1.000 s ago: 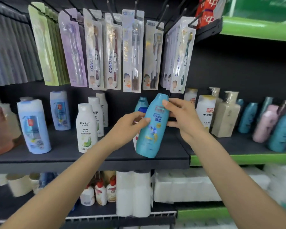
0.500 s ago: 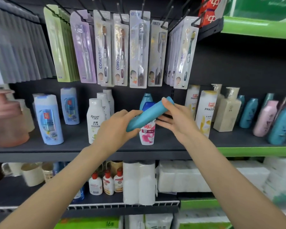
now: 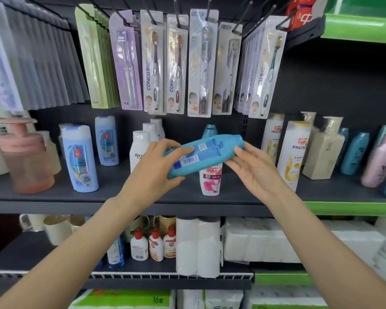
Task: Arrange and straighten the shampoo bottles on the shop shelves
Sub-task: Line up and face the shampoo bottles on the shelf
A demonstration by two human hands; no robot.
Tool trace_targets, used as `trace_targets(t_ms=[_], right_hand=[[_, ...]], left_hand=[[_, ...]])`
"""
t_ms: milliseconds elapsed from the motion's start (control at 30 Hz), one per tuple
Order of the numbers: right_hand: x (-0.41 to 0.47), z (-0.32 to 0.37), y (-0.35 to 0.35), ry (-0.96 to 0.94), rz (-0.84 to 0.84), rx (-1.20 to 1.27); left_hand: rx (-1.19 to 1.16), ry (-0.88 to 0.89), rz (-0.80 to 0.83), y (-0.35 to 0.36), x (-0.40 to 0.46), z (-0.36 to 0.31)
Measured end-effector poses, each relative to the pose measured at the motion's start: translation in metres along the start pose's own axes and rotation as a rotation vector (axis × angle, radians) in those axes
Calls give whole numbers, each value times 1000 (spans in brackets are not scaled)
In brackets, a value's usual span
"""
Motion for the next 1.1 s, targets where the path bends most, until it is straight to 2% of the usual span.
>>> trace_targets(t_ms=[100,233,467,633,733,800,967,1100], right_hand=[[2,-1,-3,-6,-2,-22],[6,-2,-5,-15,-39,-60],[23,6,-2,-107,-98,-213],[35,17,4,-118,-48,-152],[39,20,2,-87,27,-104],[42,22,-4,-96,4,-126],[50,33,-20,-149,-139,-275],[56,48,-32,-209,-207,-390]], left_hand=[[76,18,-62,2,0,2],[-8,-10,-40,9,1,5],[-395,-142,110,21,10,5],[-742,-223,244,27,23,-5],[-1040,-320,308,30,34,-11],[-1170,-364,354,33,41,-15],[-1064,-314,434,40,59,-16],[-890,-410,252,50,80,1]])
Point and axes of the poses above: each hand's wrist, its own x-axis towards the middle knuckle, its own y-axis out of the palm, z = x × y, the point moved 4 cm from there along x, towards the middle knuckle, and after that the axes turned 14 degrees about x, right-handed, at the moved point
